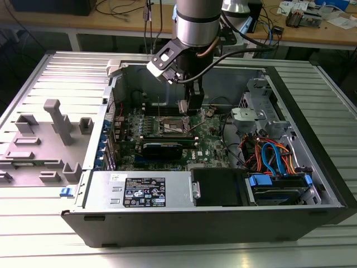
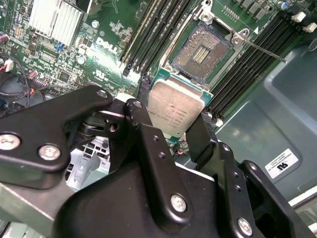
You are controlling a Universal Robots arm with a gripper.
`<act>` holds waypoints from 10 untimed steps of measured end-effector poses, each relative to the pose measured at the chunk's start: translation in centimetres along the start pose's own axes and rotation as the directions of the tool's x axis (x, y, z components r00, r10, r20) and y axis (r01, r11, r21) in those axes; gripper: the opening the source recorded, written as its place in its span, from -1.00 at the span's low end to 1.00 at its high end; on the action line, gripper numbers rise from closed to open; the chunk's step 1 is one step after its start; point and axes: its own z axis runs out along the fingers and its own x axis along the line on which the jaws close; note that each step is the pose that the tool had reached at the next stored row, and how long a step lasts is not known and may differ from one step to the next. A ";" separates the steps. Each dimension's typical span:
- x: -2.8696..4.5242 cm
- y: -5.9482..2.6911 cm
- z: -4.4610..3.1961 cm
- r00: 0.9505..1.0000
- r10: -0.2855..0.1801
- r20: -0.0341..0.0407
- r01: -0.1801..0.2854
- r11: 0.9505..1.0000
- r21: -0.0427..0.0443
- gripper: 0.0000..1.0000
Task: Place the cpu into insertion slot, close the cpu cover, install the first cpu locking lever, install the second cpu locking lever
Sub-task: 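Place the cpu into insertion slot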
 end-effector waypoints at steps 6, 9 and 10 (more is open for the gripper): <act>0.00 0.00 0.00 1.000 0.000 0.000 0.000 1.000 0.001 0.08; 0.00 0.00 0.00 1.000 0.000 0.000 0.000 1.000 0.001 0.08; 0.00 0.00 0.00 1.000 0.000 0.000 0.000 1.000 0.001 0.08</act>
